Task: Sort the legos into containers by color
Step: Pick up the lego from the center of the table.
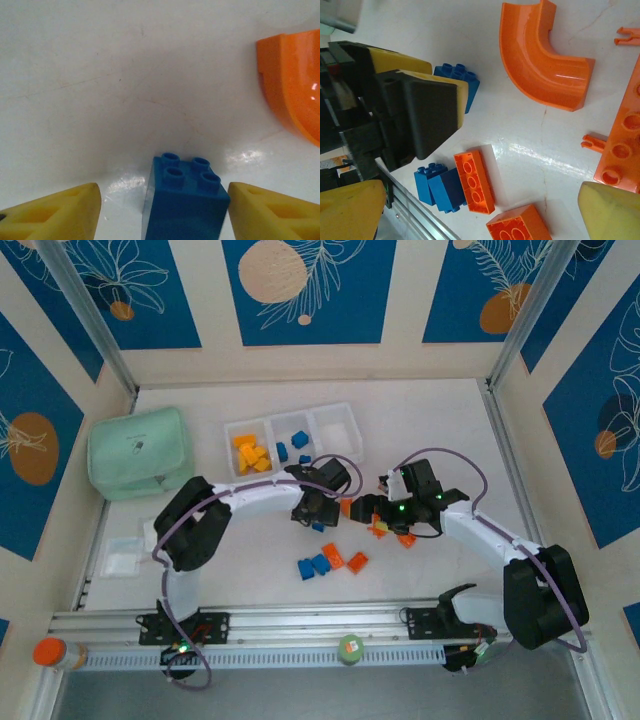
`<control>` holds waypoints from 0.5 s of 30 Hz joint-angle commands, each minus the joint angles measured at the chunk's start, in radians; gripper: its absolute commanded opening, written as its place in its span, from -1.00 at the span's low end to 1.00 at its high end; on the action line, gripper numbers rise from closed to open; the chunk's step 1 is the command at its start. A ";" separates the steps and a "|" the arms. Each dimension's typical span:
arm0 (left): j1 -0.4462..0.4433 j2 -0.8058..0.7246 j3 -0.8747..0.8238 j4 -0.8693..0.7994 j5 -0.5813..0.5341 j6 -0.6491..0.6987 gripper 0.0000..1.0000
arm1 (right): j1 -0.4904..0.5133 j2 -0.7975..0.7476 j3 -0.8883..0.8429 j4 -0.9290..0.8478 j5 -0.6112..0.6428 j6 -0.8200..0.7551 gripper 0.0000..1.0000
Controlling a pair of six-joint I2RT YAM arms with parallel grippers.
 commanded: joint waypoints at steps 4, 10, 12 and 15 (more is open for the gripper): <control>-0.018 0.033 0.042 -0.024 -0.028 -0.012 0.14 | -0.006 -0.003 -0.007 0.009 -0.028 -0.011 0.98; -0.023 0.043 0.059 -0.045 -0.030 0.000 -0.11 | -0.009 0.018 0.006 0.014 -0.033 -0.016 0.98; -0.023 0.039 0.060 -0.047 -0.024 0.001 -0.20 | -0.010 0.021 0.012 0.011 -0.035 -0.019 0.98; -0.022 0.031 0.060 -0.055 -0.027 -0.001 -0.28 | -0.011 0.020 0.023 0.005 -0.033 -0.025 0.98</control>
